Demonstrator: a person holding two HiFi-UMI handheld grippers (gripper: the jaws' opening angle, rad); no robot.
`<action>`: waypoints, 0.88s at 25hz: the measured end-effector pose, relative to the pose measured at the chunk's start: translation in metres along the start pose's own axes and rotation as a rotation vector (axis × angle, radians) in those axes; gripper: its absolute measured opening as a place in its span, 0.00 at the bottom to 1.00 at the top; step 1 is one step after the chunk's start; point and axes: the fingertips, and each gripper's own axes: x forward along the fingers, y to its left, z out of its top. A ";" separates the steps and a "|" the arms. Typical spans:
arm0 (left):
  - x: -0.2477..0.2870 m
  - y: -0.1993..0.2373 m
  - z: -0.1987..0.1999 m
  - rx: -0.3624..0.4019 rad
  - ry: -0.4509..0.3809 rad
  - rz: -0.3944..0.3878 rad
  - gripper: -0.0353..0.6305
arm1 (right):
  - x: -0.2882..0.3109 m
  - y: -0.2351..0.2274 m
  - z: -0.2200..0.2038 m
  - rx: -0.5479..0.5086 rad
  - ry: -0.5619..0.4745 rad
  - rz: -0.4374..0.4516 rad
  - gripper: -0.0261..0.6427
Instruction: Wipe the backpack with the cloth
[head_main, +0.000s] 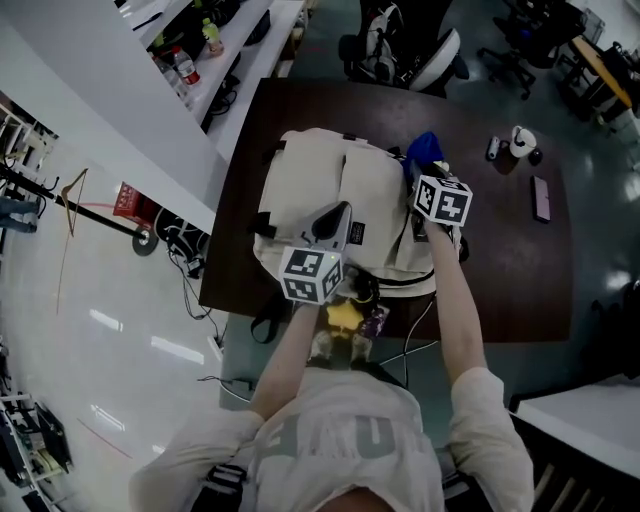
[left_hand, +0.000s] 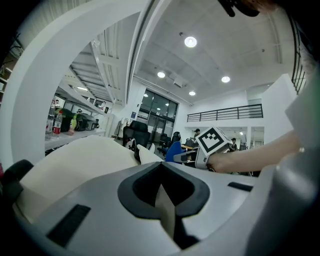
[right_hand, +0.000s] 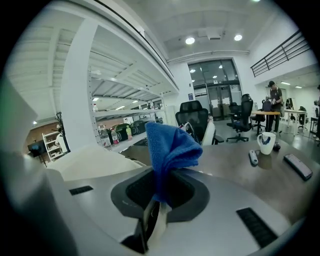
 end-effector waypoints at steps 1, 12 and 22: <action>0.000 0.000 0.000 0.001 0.000 0.001 0.05 | -0.003 0.002 -0.003 -0.002 0.004 0.002 0.10; 0.000 0.001 -0.001 0.015 -0.008 0.000 0.05 | -0.073 0.023 -0.052 0.059 -0.012 0.008 0.10; -0.001 0.000 0.001 0.015 -0.008 -0.009 0.05 | -0.127 0.068 -0.106 0.115 0.030 0.047 0.10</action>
